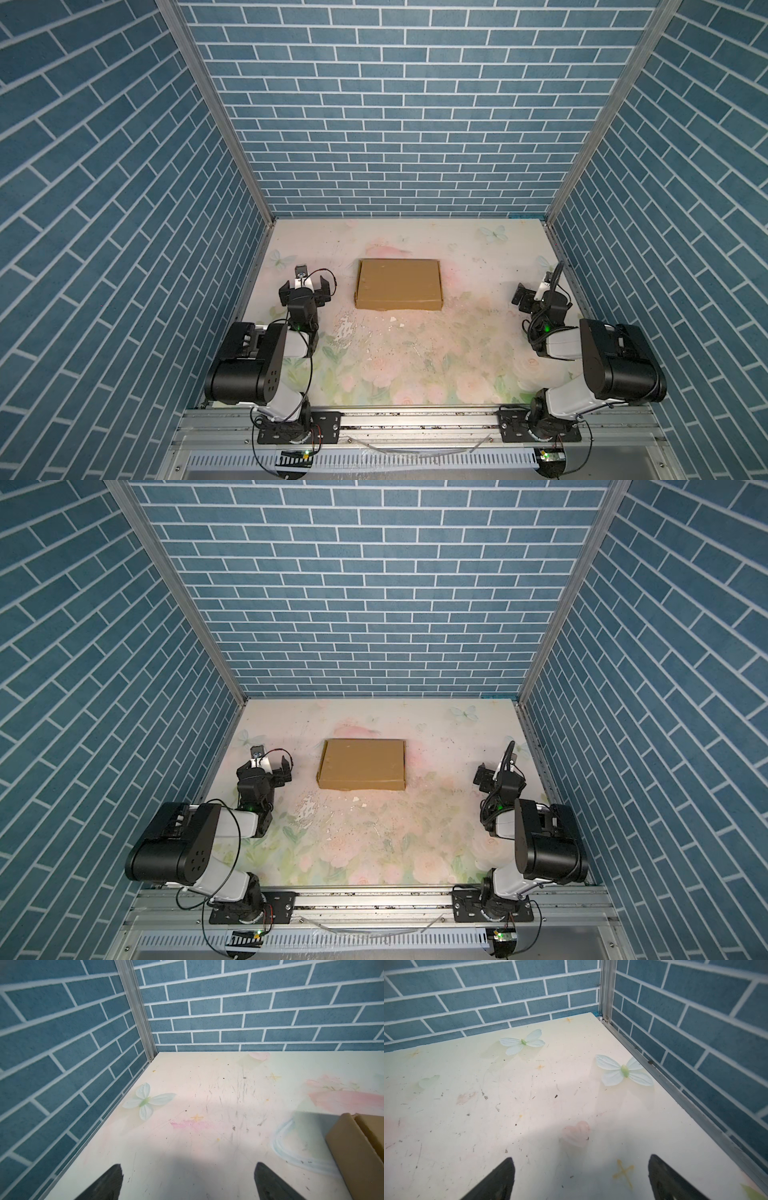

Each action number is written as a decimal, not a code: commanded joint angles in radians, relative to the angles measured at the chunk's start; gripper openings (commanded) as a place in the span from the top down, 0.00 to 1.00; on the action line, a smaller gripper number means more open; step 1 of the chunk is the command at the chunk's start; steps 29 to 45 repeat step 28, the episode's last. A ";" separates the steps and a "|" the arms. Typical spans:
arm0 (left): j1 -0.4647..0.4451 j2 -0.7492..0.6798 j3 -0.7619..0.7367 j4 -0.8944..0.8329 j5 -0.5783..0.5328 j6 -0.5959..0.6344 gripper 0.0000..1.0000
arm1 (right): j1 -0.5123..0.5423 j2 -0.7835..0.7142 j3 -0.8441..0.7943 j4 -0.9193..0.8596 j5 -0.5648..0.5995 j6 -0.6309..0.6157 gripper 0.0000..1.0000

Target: Fold the paper box

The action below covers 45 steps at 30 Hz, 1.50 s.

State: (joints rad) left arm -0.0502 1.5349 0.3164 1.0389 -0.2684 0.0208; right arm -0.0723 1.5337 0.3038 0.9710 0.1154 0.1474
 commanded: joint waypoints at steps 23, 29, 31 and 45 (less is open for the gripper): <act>-0.017 0.002 0.033 -0.091 0.009 0.032 0.00 | 0.017 0.002 0.039 -0.017 0.037 -0.035 0.01; -0.010 -0.002 0.043 -0.114 0.031 0.024 0.00 | 0.017 0.001 0.039 -0.017 0.039 -0.035 0.01; -0.010 -0.002 0.043 -0.114 0.031 0.024 0.00 | 0.017 0.001 0.039 -0.017 0.039 -0.035 0.01; -0.010 -0.002 0.043 -0.114 0.031 0.024 0.00 | 0.017 0.001 0.039 -0.017 0.039 -0.035 0.01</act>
